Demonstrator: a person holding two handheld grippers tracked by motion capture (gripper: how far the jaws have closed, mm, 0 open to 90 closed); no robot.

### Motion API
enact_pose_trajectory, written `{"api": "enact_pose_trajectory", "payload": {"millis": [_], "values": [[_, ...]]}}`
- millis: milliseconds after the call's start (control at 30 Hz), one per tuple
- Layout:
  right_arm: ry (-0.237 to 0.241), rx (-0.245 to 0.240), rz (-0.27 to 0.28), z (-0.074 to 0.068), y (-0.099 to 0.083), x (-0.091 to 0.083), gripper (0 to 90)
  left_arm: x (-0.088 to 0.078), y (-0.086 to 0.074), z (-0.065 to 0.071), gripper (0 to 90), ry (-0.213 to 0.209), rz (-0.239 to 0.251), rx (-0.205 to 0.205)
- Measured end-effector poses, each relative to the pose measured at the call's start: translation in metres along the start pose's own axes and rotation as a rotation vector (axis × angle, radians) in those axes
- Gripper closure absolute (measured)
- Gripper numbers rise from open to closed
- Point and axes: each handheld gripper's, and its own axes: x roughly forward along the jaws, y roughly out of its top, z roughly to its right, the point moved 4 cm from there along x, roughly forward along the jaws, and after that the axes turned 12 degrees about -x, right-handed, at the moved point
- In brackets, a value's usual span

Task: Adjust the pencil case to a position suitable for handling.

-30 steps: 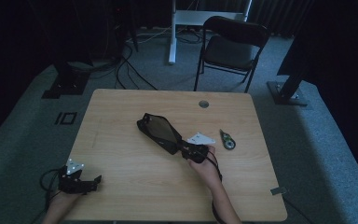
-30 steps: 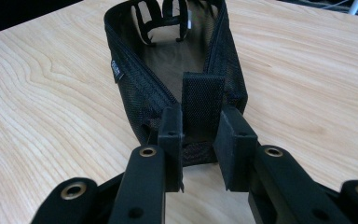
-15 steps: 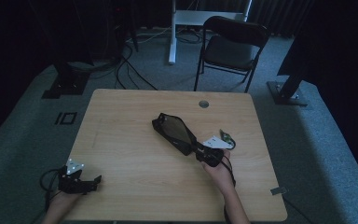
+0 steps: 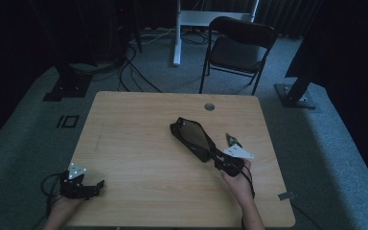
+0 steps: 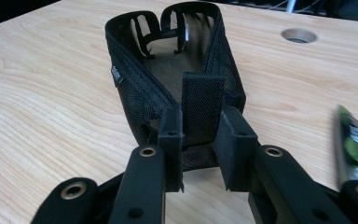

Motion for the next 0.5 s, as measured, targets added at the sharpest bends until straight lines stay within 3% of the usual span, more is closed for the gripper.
{"api": "enact_pose_trajectory", "payload": {"millis": [500], "values": [[-0.06, 0.029, -0.029, 0.001, -0.032, -0.031, 72.8, 0.0, 0.0, 0.0, 0.0, 0.0, 0.0, 0.0]]}}
